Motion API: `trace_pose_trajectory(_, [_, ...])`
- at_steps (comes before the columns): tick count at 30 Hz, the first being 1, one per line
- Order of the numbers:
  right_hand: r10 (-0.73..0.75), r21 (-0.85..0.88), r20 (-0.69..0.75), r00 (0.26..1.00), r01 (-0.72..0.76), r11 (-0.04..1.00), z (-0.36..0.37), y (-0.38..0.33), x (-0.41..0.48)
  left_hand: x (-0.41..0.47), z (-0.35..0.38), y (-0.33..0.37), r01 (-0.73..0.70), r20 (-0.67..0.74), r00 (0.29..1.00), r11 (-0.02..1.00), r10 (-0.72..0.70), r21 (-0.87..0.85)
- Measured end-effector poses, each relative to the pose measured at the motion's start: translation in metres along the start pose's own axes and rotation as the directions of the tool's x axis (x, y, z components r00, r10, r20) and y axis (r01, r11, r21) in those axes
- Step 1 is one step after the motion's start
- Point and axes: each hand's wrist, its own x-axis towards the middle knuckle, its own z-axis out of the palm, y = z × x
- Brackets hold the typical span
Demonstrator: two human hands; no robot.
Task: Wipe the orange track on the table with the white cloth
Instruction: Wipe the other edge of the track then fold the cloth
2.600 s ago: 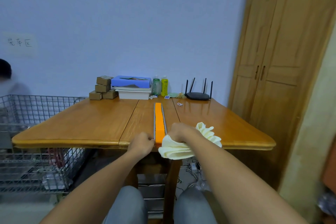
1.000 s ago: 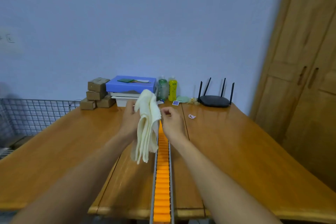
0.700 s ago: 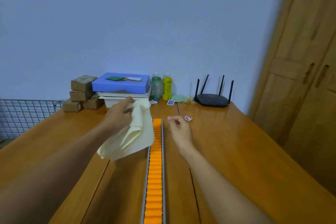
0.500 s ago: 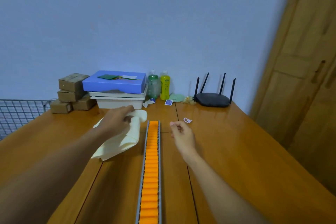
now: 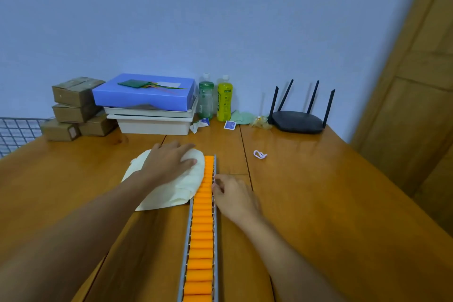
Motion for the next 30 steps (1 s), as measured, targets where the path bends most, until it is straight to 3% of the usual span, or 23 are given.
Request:
trace_pose_trajectory(9, [-0.085, -0.181, 0.039, 0.996, 0.091, 0.979, 0.009, 0.002, 0.004, 0.007, 0.005, -0.002, 0.028, 0.129, 0.992, 0.987, -0.007, -0.160])
trace_pose_trajectory(16, [-0.070, -0.184, 0.041, 0.997, 0.076, 0.980, 0.015, 0.001, 0.005, -0.010, 0.002, 0.002, 0.012, 0.156, 0.988, 0.977, 0.021, -0.211])
trace_pose_trajectory(22, [-0.044, -0.130, 0.103, 0.994, 0.057, 0.990, 0.008, 0.000, 0.004, -0.030, -0.007, 0.011, 0.019, 0.152, 0.988, 0.973, 0.017, -0.231])
trace_pose_trajectory(30, [0.021, 0.101, 0.227, 0.974, -0.045, 0.994, 0.003, 0.005, 0.003, -0.060, -0.011, 0.019, 0.024, 0.149, 0.989, 0.972, 0.011, -0.233])
